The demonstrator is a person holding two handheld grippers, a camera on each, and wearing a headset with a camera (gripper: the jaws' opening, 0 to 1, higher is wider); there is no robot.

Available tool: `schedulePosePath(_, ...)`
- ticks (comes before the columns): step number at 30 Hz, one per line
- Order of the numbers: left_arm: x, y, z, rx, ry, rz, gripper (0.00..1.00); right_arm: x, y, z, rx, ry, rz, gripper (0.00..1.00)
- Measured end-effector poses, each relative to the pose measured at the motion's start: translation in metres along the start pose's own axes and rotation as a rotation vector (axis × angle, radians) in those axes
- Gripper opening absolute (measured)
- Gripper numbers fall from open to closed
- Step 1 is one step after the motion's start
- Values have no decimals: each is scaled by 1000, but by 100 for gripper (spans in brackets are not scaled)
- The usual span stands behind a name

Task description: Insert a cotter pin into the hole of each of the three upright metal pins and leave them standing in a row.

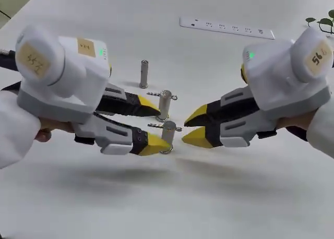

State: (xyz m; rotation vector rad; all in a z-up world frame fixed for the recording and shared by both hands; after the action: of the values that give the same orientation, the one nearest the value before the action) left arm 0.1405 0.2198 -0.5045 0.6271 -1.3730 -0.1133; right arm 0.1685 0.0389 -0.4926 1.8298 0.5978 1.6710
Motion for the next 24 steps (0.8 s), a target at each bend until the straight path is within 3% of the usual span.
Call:
schedulePosePath(4,-7,7,3,40,95,54,57,4,-3,0,-2,-11,17,16)
schedulePosePath(5,-8,9,3,61,119,88,61,5,-3,0,-1,-16,20,17)
schedulePosePath(9,-13,17,6,109,153,115,73,8,-8,0,6,-28,28,18)
schedulePosePath(11,-14,21,8,139,164,126,84,9,-11,-2,6,-25,25,18)
schedulePosePath(16,-19,27,17,157,183,128,99,10,-16,-2,8,-26,18,18)
schedulePosePath(20,-24,29,23,171,172,83,99,10,-19,-2,9,-19,8,17)
schedulePosePath(24,-28,31,28,169,182,69,99,10,-24,-2,0,-7,-13,16)
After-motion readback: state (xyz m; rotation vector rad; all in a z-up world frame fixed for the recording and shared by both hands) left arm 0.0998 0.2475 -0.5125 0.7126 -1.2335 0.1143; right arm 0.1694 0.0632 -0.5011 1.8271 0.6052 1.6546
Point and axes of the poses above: the centre of the closed fingertips' face, and the gripper's own axes: y roughly backward along the fingers, z roughly to its right, x roughly out of its top, the point moved 10 cm from there along y, roughly backward along the fingers
